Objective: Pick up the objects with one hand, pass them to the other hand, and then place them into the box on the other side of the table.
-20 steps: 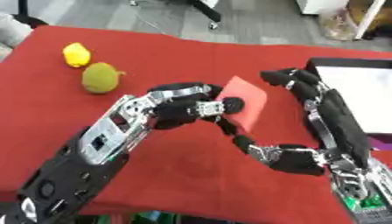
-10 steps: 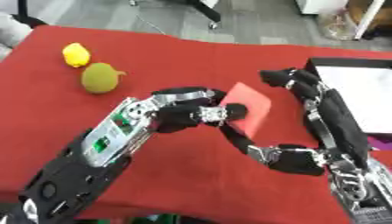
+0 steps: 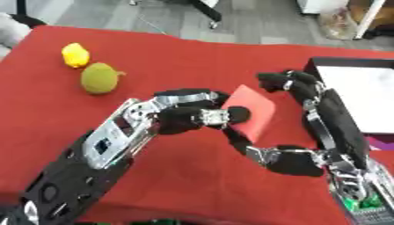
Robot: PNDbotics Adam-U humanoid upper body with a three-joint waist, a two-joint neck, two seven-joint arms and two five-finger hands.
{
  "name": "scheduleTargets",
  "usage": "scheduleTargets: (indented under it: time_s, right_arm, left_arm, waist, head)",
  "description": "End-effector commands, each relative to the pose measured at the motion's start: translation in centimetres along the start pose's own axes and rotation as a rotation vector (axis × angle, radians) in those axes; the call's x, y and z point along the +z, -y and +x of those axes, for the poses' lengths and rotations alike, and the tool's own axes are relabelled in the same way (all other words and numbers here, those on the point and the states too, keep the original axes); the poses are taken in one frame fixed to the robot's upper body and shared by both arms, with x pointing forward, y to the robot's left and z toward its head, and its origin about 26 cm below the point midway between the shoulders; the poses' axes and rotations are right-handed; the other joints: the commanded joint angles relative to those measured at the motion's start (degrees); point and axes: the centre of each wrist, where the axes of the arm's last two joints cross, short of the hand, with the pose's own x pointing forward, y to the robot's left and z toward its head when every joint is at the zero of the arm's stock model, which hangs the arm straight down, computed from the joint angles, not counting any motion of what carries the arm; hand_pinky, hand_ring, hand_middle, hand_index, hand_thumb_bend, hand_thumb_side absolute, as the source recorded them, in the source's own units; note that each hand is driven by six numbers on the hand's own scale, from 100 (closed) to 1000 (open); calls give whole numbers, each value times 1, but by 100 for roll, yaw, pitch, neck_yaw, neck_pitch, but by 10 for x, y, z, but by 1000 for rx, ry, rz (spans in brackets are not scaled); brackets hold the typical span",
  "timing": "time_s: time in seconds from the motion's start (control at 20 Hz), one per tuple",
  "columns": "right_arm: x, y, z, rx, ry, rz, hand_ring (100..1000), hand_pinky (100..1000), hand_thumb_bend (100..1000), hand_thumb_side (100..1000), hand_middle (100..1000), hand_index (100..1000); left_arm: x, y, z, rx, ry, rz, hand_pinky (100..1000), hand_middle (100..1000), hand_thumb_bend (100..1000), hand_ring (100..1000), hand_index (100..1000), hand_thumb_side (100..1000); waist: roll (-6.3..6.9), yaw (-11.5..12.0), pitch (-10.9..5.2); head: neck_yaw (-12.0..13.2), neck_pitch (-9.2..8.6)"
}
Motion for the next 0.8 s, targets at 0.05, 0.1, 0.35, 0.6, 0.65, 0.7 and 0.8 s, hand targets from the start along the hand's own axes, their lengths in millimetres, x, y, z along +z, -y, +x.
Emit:
scheduleTargets:
  time_s: [0.05,0.1,0.35,0.6,0.65,0.7,0.8]
  right_arm:
    - [-4,6,2,1,19,-24,606,622,520,391,604,797]
    - [-5,6,2,-1,20,-24,592,604,493,381,588,792]
    - [-5,7,2,-9,17,-32,548,561,410,338,540,755]
    - [-5,8,2,-23,15,-57,470,454,207,253,457,642]
    - [-5,8,2,-27,13,-66,463,446,183,244,449,631]
    - [-5,9,2,-30,9,-78,442,435,127,223,426,607]
    - [-5,9,2,-35,-2,-111,420,419,100,202,403,578]
  left_arm:
    - [-3,3,12,-25,34,-33,717,559,105,640,673,646]
    - [-3,3,12,-24,34,-36,717,560,105,641,674,647]
    - [-4,5,13,-22,39,-51,719,564,106,645,679,651]
    - [-5,8,16,-19,48,-66,722,575,107,651,693,659]
    - [-5,9,16,-18,48,-67,722,576,108,651,694,660]
    - [-5,9,16,-17,48,-68,723,580,114,654,698,665]
    - [-5,9,16,-13,48,-69,724,590,129,658,708,674]
  waist:
    - [4,-11,-49]
    - [4,-10,-49]
    - [3,-14,-49]
    - [4,-17,-52]
    - [4,-17,-52]
    - [4,-19,-52]
    - [4,-21,-49]
  head:
    - [-26,-11]
    - [-26,-11]
    - [-23,-11]
    - [-22,-11]
    - [-21,-11]
    - [-21,-11]
    - [-19,-11]
